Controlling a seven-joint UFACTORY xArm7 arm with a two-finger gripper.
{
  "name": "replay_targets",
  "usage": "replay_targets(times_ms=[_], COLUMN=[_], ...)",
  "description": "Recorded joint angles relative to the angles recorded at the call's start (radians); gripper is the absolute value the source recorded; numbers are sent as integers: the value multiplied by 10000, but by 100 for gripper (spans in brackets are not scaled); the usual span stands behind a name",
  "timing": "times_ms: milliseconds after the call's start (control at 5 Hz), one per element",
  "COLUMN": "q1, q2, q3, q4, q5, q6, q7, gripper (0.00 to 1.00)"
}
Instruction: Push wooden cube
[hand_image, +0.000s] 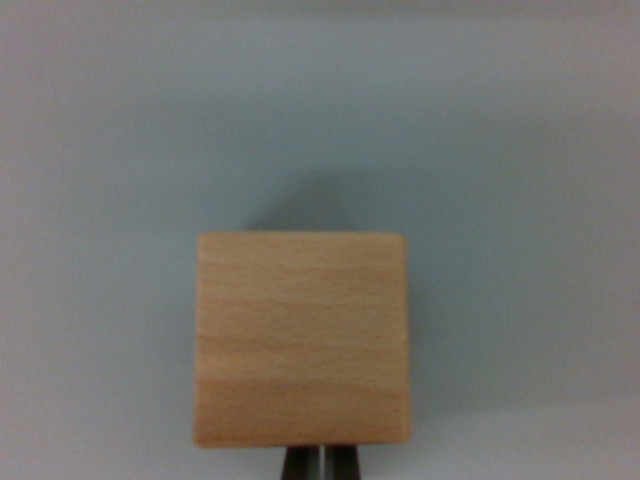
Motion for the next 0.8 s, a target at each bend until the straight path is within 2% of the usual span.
replay_targets(times_ms=[200,400,600,800], q1=[0,73,73,133], q2=[0,290,290,528], q3=[0,33,33,60], q4=[0,375,375,684], q5=[0,93,93,170], q6=[0,91,91,165], q7=[0,16,16,29], gripper=[100,100,100,100])
